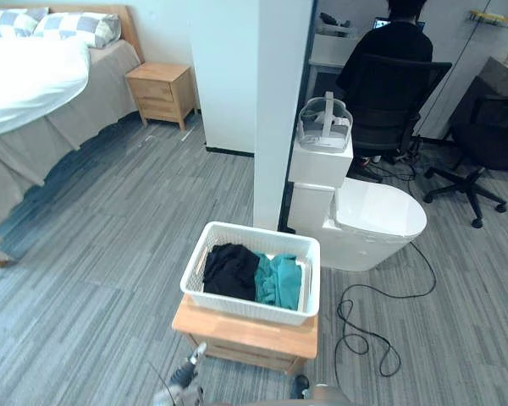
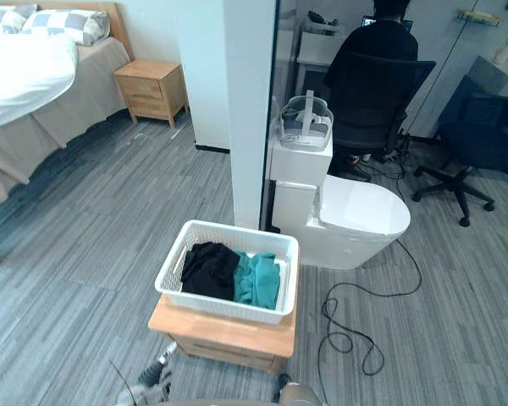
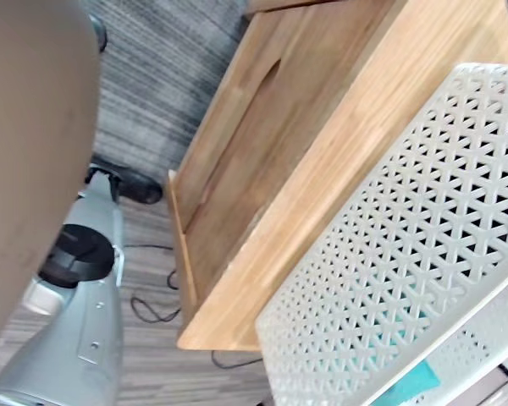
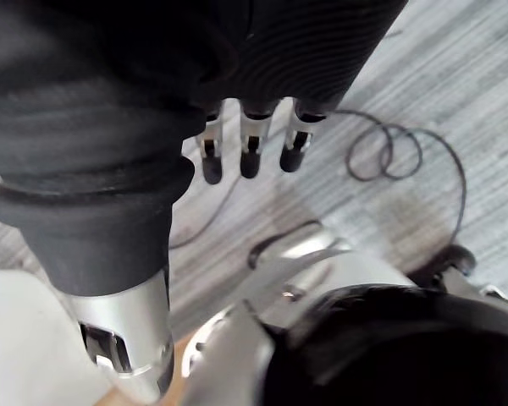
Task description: Pick up the laundry basket with both hands and put the clothes into the washing machine.
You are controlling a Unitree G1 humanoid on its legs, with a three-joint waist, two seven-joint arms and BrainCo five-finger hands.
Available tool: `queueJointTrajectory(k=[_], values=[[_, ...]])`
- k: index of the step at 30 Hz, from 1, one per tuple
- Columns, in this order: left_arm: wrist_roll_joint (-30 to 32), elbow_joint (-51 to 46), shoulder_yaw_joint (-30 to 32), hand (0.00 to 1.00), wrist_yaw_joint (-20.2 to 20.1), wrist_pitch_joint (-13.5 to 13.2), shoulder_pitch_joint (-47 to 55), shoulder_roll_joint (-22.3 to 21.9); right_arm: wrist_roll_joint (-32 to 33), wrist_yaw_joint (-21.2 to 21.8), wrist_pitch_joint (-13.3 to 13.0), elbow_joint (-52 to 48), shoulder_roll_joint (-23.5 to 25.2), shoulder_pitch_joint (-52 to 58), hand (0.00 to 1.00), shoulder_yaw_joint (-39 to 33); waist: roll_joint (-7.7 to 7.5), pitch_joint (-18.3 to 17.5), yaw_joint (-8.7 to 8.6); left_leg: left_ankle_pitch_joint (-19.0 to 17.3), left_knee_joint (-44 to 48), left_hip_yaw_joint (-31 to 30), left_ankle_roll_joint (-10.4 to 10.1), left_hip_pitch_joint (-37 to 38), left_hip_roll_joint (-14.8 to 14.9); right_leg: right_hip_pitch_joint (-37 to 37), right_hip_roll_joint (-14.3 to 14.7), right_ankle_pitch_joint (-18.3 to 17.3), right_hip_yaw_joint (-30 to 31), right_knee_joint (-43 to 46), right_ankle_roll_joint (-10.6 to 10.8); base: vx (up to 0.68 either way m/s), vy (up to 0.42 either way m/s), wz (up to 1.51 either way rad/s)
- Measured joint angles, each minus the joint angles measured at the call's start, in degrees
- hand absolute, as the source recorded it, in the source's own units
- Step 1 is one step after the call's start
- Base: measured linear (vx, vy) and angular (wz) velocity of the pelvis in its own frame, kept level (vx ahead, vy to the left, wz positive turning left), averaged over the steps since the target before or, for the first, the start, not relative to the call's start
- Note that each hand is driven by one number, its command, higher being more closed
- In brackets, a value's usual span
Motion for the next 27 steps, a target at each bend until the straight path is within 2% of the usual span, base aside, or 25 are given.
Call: queueJointTrajectory(k=[1,2,3,5,6,7,8,9,10,12,13,14,15,16,17,18,19,20,22,23,27], values=[[0.1,-0.4,0.4,0.0,0.0,0.0,0.1,-0.3,0.0,-0.1,0.1,-0.4,-0.2,-0.9,0.0,0.8,0.61,0.2,0.09,-1.1,7.0,-0.1,-0.4,-2.9,0.8,1.0,0.6,-0.8,-0.6,-1.2,-0.1,0.3,-0.142,0.33],[0.0,-1.0,1.1,0.0,-0.1,-0.1,-0.2,-1.0,0.1,-0.4,0.0,-1.2,-0.8,-1.3,0.0,2.2,1.05,0.7,0.14,-1.3,19.2,-0.1,-1.1,-8.7,2.4,2.6,1.3,-1.2,-2.0,-2.2,-0.3,0.31,-0.138,0.44],[0.0,-1.1,1.3,0.0,-0.1,-0.1,-0.6,-1.6,0.2,-0.5,-0.1,-1.8,-1.7,-1.6,0.0,3.3,2.18,1.1,0.84,-0.8,29.8,0.0,-2.8,-14.0,4.6,4.5,2.3,-1.6,-3.1,-3.1,-0.8,0.23,-0.079,0.33],[0.0,-1.1,0.6,0.0,-0.2,-0.2,-0.9,-1.3,0.6,-0.8,-0.2,-1.6,-2.3,-2.2,0.0,3.4,2.67,1.2,1.28,-0.9,35.4,1.5,-2.5,-16.3,7.4,6.2,2.7,-1.8,-3.9,-4.0,-0.9,0.18,-0.038,0.13],[0.1,-1.0,-0.9,0.0,0.0,-0.3,-1.0,-0.2,1.7,-0.9,-0.6,-1.7,-2.9,-4.2,0.0,4.5,2.21,1.3,1.14,-1.1,35.2,5.3,-2.2,-17.9,12.3,7.7,2.3,-1.8,-4.1,-5.0,-0.7,0.16,-0.033,0.03],[0.1,-0.8,-1.7,0.0,0.0,-0.5,-0.9,0.5,2.7,-0.9,-1.2,-1.7,-3.1,-5.3,0.0,5.0,2.1,1.3,1.13,-0.9,32.0,6.5,-1.8,-18.0,15.3,8.1,2.0,-2.1,-3.9,-5.5,0.1,0.13,0.019,-0.01],[0.2,-0.6,-1.4,0.0,0.6,-0.6,-0.8,0.6,3.3,-0.9,-1.5,-2.4,-3.2,-5.9,0.0,5.6,2.1,1.3,1.02,-0.8,24.8,5.9,-1.8,-17.0,17.9,8.4,1.4,-2.3,-3.6,-5.6,0.8,0.16,0.101,-0.06],[0.1,-0.6,-1.4,0.0,1.3,-0.8,-0.6,0.7,4.5,-0.9,-1.8,-3.2,-3.6,-5.9,0.0,6.1,2.16,1.3,0.98,-0.6,16.7,3.5,-2.1,-15.6,18.8,8.2,0.4,-2.7,-3.4,-5.5,2.1,0.13,0.16,0.01],[0.2,-0.6,-1.6,0.0,1.3,-0.8,-0.5,0.7,4.8,-0.9,-2.0,-3.2,-4.0,-5.9,0.0,6.7,2.3,1.2,0.94,-0.5,13.2,1.8,-2.4,-15.0,18.8,7.9,-0.1,-2.8,-3.3,-5.3,2.7,0.12,0.259,-0.04],[0.1,-0.4,-3.0,0.0,1.3,-0.7,-0.1,0.3,5.1,-0.9,-2.4,-3.2,-5.8,-5.7,0.0,8.0,3.52,-0.4,0.85,2.6,3.3,0.8,-5.9,-12.7,19.1,6.1,-1.7,-3.0,-2.8,-4.9,5.5,0.15,0.436,-0.09],[0.1,-0.3,-4.1,0.0,1.3,-0.7,0.6,-0.1,5.1,-1.0,-2.3,-3.5,-6.6,-5.1,0.0,8.2,4.82,-1.5,0.42,7.3,-0.9,2.5,-6.5,-11.6,18.9,5.7,-2.0,-2.7,-2.8,-5.1,7.2,0.19,0.481,0.13],[0.1,0.2,-5.6,0.0,1.3,-0.6,0.9,1.0,5.3,-1.7,-2.2,-4.1,-5.5,-4.5,0.0,8.3,3.02,-2.6,-0.62,8.0,-4.7,4.7,-9.8,-10.4,16.1,5.8,-4.7,-1.8,-2.8,-5.9,8.6,0.25,0.497,0.07],[0.2,-1.2,-7.2,0.0,1.4,-0.7,1.2,2.5,5.2,-1.9,-1.8,-7.5,-3.5,-3.1,0.0,10.6,1.12,-3.0,-0.52,8.3,-7.0,5.8,-9.3,-9.5,13.1,4.9,-6.9,-0.5,-2.5,-6.2,8.9,0.19,0.344,-0.01],[0.2,-1.9,-8.1,0.0,1.3,-0.6,1.4,3.7,5.3,-2.0,-1.4,-9.5,-2.4,-2.6,0.0,11.8,0.16,-3.0,-0.48,8.3,-7.1,6.2,-9.2,-9.5,12.0,4.7,-7.9,-0.1,-2.3,-6.5,9.1,0.18,0.306,-0.2],[0.2,-4.6,-9.2,0.0,1.3,-0.5,2.2,5.7,5.7,-2.3,-1.0,-13.7,-0.9,-1.7,0.0,13.5,-1.47,-3.7,-0.65,8.3,-7.3,7.1,-9.2,-9.4,10.7,4.6,-9.2,1.3,-1.5,-7.2,10.6,0.09,0.147,-0.19],[0.2,-8.9,-9.7,0.0,1.3,-0.4,3.3,6.7,6.4,-2.2,-1.0,-18.4,0.0,-0.9,0.0,13.7,-2.04,-4.1,-0.54,8.3,-7.5,7.8,-9.2,-9.1,10.1,4.4,-9.7,2.0,-0.8,-7.3,10.5,0.09,0.143,-0.29],[0.2,-17.2,-9.7,0.0,1.3,-0.7,5.9,7.5,6.5,-2.4,-1.1,-26.7,0.1,0.0,0.0,13.9,-1.91,-4.1,-0.43,8.3,-7.7,9.0,-9.2,-8.2,9.9,4.3,-9.8,2.9,0.1,-7.3,10.2,0.04,0.079,-0.3],[0.2,-19.0,-9.6,0.0,1.3,-0.7,6.2,7.6,6.5,-2.6,-1.1,-28.3,0.0,0.1,0.0,13.9,-1.85,-4.1,-0.44,8.3,-7.7,9.3,-9.2,-8.0,9.9,4.2,-9.8,3.0,0.4,-7.2,10.1,0.01,0.043,-0.4],[-0.7,-30.1,-7.6,0.0,1.4,-0.8,8.6,7.0,6.2,-3.7,-1.6,-39.3,-1.2,0.0,0.0,12.9,-0.73,-5.0,-0.46,8.3,-9.1,10.7,-9.2,-7.5,10.2,2.9,-9.4,3.0,0.7,-7.5,10.1,-0.02,-0.026,-0.35],[-1.2,-32.3,-7.3,0.0,1.4,-0.8,8.7,6.8,6.1,-4.2,-1.9,-41.4,-1.7,-0.1,0.0,12.5,-0.73,-5.2,-0.42,8.4,-9.5,11.0,-9.1,-7.4,10.3,2.6,-9.2,3.0,0.7,-7.7,10.1,-0.05,-0.049,-0.27],[-1.4,-42.6,-7.5,0.0,1.5,-1.2,7.8,3.4,1.6,-5.8,-2.3,-49.0,-4.2,-0.1,0.0,9.2,1.34,-4.7,-0.53,9.5,-12.0,11.8,-8.4,-7.8,10.4,1.5,-8.7,2.6,0.9,-9.2,10.5,-0.1,-0.051,-0.14]])
